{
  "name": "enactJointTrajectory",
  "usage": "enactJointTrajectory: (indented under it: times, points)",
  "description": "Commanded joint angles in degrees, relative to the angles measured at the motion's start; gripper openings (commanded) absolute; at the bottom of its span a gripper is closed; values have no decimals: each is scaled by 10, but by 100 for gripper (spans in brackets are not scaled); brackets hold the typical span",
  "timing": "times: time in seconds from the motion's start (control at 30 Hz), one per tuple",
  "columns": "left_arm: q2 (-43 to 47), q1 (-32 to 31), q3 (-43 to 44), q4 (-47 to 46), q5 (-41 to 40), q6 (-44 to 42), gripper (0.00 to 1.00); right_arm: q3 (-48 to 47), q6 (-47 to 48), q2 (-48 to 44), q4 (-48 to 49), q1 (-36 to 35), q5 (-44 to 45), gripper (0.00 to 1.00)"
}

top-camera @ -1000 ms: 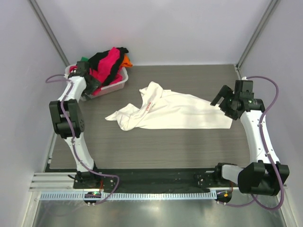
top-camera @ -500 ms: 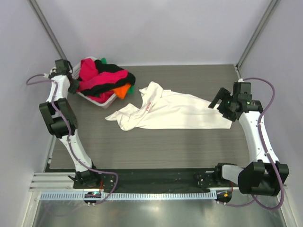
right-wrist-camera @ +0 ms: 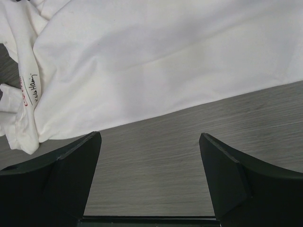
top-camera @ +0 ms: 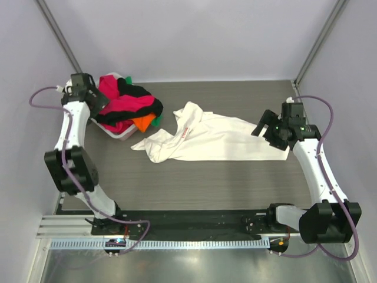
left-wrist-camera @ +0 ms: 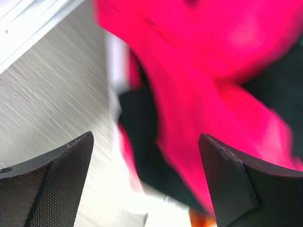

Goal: Fold and stack the t-shirts
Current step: Flatten the tshirt out

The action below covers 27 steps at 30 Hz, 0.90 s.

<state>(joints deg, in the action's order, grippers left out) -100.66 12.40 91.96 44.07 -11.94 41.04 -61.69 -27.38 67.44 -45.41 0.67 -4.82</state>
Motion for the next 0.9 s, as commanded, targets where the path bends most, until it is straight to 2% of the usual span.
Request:
enactJointTrajectory:
  times: [0.0, 0.07, 0.1, 0.17, 0.2, 0.3, 0.4, 0.53, 0.7, 0.87]
  points:
    - [121, -68, -45, -7, -34, -39, 91, -17, -9, -11, 10, -26, 8, 91]
    - [150, -102, -70, -13, -41, -55, 86, -20, -11, -13, 6, -30, 10, 91]
    - [161, -138, -89, -15, -34, -61, 85, -24, -11, -14, 1, -32, 12, 91]
    - [158, -160, -100, -12, -25, -65, 81, -26, -9, -20, -3, -34, 15, 91]
    - [139, -173, -100, -7, -13, -64, 76, -29, -8, -21, -6, -33, 15, 91]
    - [90, -204, -95, 14, 6, -65, 72, -35, -5, -25, -14, -33, 19, 91]
    - [43, -226, -72, 23, 6, -71, 72, -37, -1, -26, -18, -33, 24, 92]
    - [-71, -239, -1, 50, 3, -77, 72, -34, 0, -22, -18, -33, 26, 91]
    - [-201, -237, 174, 122, -43, -87, 73, -28, 5, -12, -18, -33, 34, 91]
    - [-335, -219, 345, 170, -47, -72, 74, -19, 7, 5, -11, -35, 43, 91]
